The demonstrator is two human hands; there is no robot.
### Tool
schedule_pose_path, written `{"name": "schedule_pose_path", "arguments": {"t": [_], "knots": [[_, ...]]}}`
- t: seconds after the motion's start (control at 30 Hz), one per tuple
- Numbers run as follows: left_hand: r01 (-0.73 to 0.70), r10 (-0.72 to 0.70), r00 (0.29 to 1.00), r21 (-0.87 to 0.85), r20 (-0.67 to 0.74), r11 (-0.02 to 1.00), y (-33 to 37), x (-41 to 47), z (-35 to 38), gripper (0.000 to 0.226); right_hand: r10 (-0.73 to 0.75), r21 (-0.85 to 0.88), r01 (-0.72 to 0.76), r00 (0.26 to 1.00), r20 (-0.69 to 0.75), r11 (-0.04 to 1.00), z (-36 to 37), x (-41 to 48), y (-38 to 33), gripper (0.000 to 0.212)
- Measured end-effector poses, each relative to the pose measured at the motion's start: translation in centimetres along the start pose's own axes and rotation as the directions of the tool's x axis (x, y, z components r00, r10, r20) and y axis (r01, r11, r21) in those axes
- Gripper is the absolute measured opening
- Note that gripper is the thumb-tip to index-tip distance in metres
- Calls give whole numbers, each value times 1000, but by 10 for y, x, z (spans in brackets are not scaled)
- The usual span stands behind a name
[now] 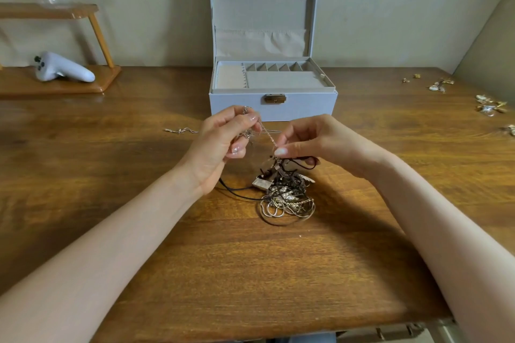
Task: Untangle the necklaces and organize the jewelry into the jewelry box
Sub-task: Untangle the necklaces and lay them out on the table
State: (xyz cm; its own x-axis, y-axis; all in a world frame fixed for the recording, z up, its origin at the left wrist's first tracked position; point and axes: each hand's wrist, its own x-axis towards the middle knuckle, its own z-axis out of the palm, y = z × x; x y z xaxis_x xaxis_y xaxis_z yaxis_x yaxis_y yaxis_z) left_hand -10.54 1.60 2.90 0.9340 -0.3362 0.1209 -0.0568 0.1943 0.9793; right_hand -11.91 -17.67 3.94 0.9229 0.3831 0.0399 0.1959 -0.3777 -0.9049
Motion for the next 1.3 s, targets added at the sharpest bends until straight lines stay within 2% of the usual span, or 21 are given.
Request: {"name": "schedule_pose_path", "arguments": {"t": [0.27,0.4,0.53,0.73,0.83,0.93,1.03,1.13,1.3], "knots": [[-14,12,998,-38,-65,999,4,1,-2,11,62,-79,-57,996,64,995,-10,-1,-2,37],[-22,19,997,-36,-73,999,2,2,-2,12,76,-78,-69,992,96,995,-11,-2,0,39],[-42,40,992,-16,-117,999,2,1,-3,11,81,-45,-78,995,63,996,-12,-2,0,26],[-72,75,978,20,-196,997,2,1,-4,21,20,-2,-20,999,39,1000,-13,-1,2,24],[-90,98,986,66,-134,994,2,0,-4,38,-1,57,0,1000,25,998,-13,-1,1,19],[-103,104,995,150,2,983,1,-1,0,57,-18,88,18,1000,0,996,-12,-2,0,13],[-99,73,991,255,110,962,-2,-2,5,66,-40,118,42,999,-26,992,-12,-2,1,7],[-77,35,991,333,129,940,-5,-4,7,65,-51,140,57,998,-49,989,-11,-1,1,11],[-35,-39,978,350,203,936,-5,-3,7,42,-52,176,61,997,-57,983,-11,-1,0,14]]}}
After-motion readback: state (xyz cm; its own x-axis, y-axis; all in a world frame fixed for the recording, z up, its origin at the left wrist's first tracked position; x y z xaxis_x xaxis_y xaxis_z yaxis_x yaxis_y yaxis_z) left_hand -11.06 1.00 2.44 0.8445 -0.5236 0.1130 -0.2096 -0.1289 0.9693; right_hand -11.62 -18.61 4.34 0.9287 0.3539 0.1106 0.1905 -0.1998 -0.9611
